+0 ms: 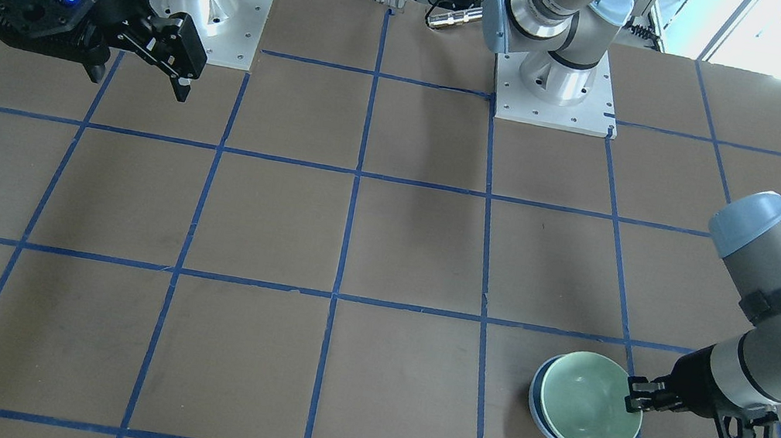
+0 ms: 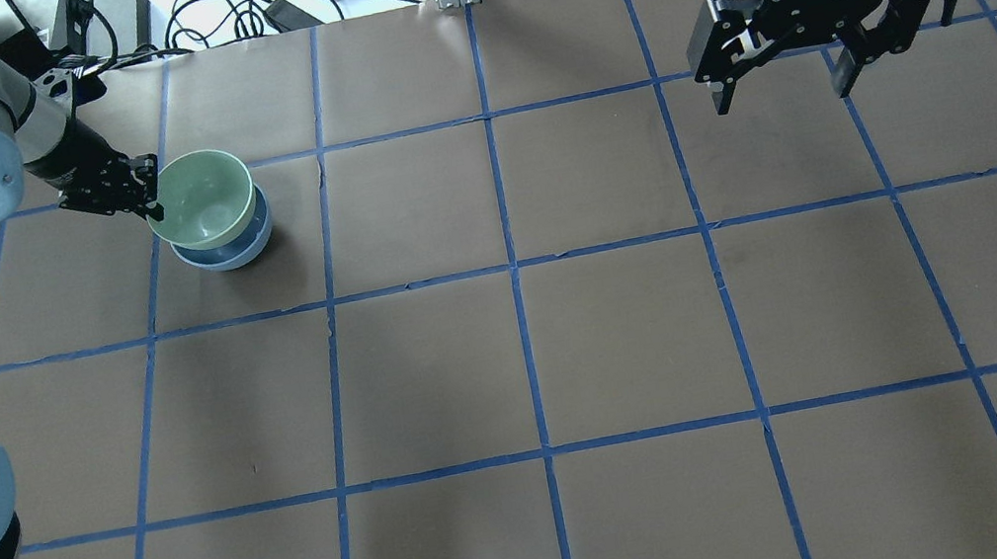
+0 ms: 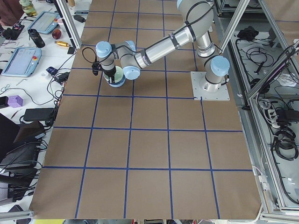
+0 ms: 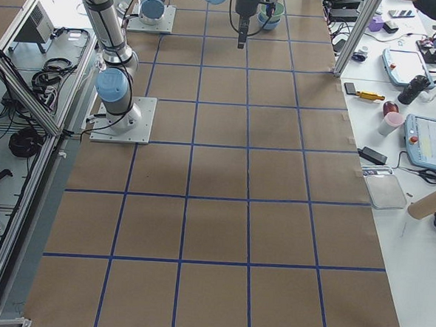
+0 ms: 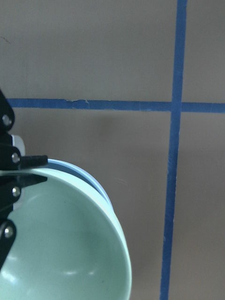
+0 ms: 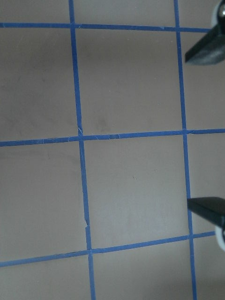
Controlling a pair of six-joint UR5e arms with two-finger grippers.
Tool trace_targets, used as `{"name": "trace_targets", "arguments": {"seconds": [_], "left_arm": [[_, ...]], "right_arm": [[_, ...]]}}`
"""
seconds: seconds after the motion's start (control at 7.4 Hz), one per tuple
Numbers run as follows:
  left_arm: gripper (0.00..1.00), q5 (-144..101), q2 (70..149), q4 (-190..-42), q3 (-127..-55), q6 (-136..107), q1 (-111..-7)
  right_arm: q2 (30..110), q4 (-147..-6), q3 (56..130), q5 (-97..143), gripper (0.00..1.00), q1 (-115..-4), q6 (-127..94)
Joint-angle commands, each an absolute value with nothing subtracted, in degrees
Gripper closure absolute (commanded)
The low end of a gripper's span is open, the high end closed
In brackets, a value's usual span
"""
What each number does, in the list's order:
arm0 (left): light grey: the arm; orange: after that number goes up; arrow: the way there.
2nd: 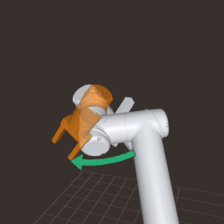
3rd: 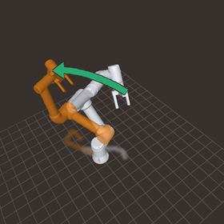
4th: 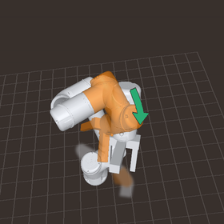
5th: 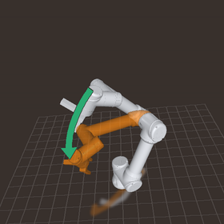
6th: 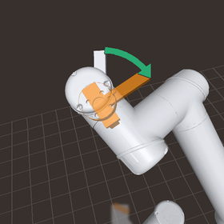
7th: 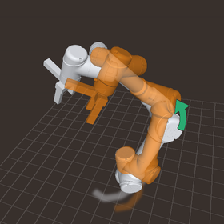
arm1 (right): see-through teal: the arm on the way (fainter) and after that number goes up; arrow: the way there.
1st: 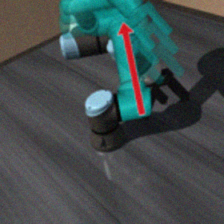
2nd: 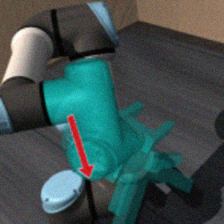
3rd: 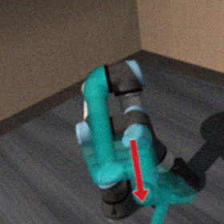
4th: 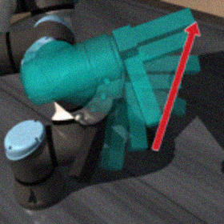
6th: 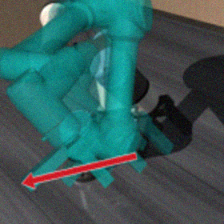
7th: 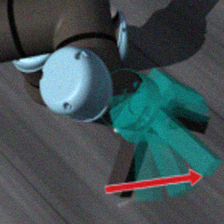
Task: Stack green bowl on blue bowl
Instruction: 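Lower the green bowl into the blue bowl and open the left gripper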
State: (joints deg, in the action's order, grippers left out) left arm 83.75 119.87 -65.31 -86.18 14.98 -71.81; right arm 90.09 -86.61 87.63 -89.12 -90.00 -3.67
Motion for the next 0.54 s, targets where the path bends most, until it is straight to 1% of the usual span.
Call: {"name": "trace_targets", "arguments": {"seconds": [0.0,0.14,0.27,0.41], "left_arm": [[0.31,83.85,119.79,-64.69,-87.80,15.56,-71.81],[0.16,83.85,119.71,-64.69,-87.19,15.73,-71.81],[0.07,83.85,118.31,-64.95,-87.10,14.95,-71.89],[0.04,84.11,116.82,-65.56,-86.93,14.68,-72.33]], "right_arm": [[90.09,-86.66,87.63,-89.12,0.00,-90.00,-3.69],[90.09,-86.57,87.63,-89.12,0.00,-90.00,-3.69],[90.09,-86.57,87.71,-89.12,0.00,-90.00,-3.69],[90.09,-86.57,87.63,-89.12,0.00,-90.00,-3.69]]}}
